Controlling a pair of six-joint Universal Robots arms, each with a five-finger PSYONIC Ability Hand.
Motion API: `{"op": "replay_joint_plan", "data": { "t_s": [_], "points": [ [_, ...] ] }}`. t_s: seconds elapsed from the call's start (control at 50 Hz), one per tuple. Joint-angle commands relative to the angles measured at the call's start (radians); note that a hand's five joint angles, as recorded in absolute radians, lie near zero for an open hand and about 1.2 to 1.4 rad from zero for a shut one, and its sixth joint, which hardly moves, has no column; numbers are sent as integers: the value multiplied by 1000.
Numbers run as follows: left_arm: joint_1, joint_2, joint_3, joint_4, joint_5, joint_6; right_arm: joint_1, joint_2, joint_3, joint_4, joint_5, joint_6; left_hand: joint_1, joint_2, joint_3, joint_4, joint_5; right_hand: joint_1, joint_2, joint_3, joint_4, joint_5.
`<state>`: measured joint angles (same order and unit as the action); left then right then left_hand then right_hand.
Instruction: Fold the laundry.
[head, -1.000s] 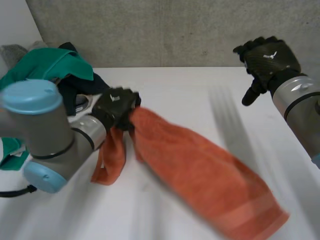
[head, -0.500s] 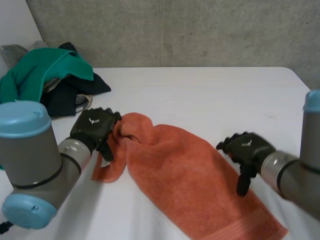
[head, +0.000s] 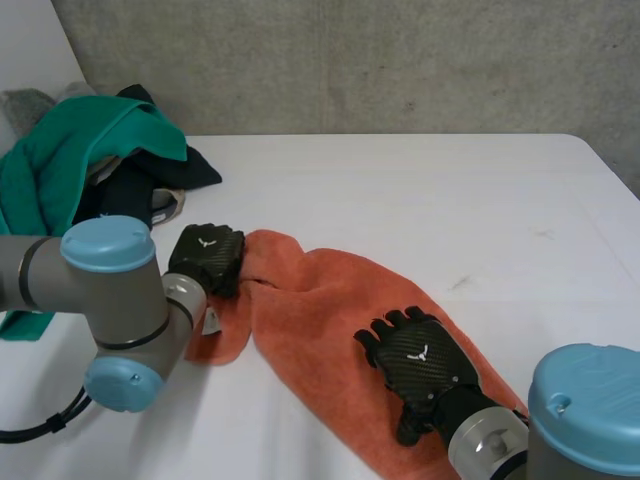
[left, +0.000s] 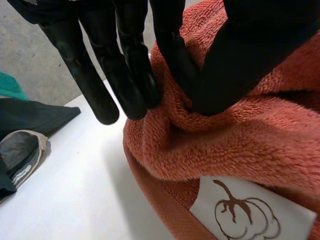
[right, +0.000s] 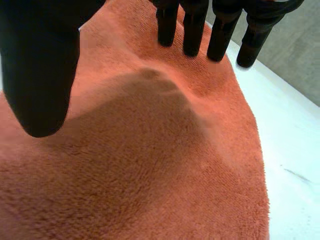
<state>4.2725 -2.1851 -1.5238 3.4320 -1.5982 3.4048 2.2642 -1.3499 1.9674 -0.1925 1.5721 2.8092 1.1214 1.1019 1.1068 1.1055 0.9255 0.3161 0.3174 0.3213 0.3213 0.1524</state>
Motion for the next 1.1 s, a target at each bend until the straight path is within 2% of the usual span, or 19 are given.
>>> {"op": "replay_joint_plan", "data": {
  "t_s": [0.02, 0.04, 0.06, 0.1, 0.2, 0.38, 0.5, 0.56, 0.58, 0.68, 0.72, 0.76, 0.8, 0.82, 0.9, 0.98, 1.1],
  "points": [
    [-5, 4, 5, 3, -3, 28, -11, 84, -34, -35, 22, -19, 275, 294, 289, 291, 296, 496, 495, 491, 491, 485],
    [-6, 5, 2, 3, -3, 28, -11, 90, -41, -33, 23, -20, 275, 294, 289, 291, 296, 628, 627, 623, 623, 617],
    [-11, 10, -1, 3, -2, 28, -12, 103, -54, -24, 25, -28, 275, 294, 289, 291, 296, 905, 904, 900, 900, 894],
    [-23, 44, -7, -5, -2, 28, -12, 106, -62, -21, 26, -34, 275, 294, 289, 291, 296, 1080, 1078, 1074, 1074, 1069],
    [-33, 188, -62, -13, 4, 24, -38, 81, -88, -2, 32, -63, 275, 294, 289, 291, 296, 1080, 1079, 1075, 1075, 1069],
    [-69, 549, -190, -68, 9, 19, -253, -77, -214, 108, 11, -184, 275, 294, 289, 291, 296, 1080, 1079, 1075, 1075, 1069],
    [-83, 584, -228, -63, 12, 22, -284, -69, -352, 117, -15, -191, 275, 294, 289, 291, 296, 1080, 1079, 1075, 1075, 1069],
    [-85, 516, -225, -63, 10, 25, -284, 30, -452, 105, -21, -180, 275, 294, 289, 291, 296, 1080, 1079, 1075, 1075, 1069],
    [-85, 490, -219, -63, 9, 27, -276, 111, -514, 100, -12, -191, 275, 294, 289, 291, 296, 1080, 1079, 1075, 1075, 1069],
    [-88, 335, -179, -71, -2, 27, -276, 326, -720, 111, 32, -214, -366, -347, -352, -350, -345, 1080, 1079, 1075, 1075, 1069],
    [-89, 314, -177, -74, -3, 27, -272, 362, -754, 129, 54, -226, -420, -401, -406, -404, -399, 1080, 1079, 1075, 1075, 1069],
    [-89, 306, -193, -74, -5, 21, -273, 367, -746, 172, 75, -234, -552, -532, -537, -536, -530, 649, 647, 643, 643, 638],
    [-92, 312, -211, -74, -5, 21, -268, 350, -707, 194, 77, -225, -658, -638, -643, -642, -636, 439, 438, 434, 434, 428],
    [-94, 312, -219, -74, -6, 24, -267, 310, -653, 217, 68, -214, -682, -662, -667, -666, -660, 278, 277, 273, 273, 268],
    [-95, 332, -259, -62, -13, 24, -253, 125, -494, 263, 13, -147, -764, -744, -749, -748, -742, -42, -43, -47, -47, -53],
    [-79, 329, -265, -60, -16, 18, -246, 11, -348, 320, -50, -45, -776, -756, -761, -760, -754, -64, -65, -69, -69, -75],
    [-48, 223, -230, -60, -16, 16, -223, -18, -205, 335, -81, 82, -773, -753, -758, -757, -751, -46, -47, -51, -51, -57]
  ]
}}
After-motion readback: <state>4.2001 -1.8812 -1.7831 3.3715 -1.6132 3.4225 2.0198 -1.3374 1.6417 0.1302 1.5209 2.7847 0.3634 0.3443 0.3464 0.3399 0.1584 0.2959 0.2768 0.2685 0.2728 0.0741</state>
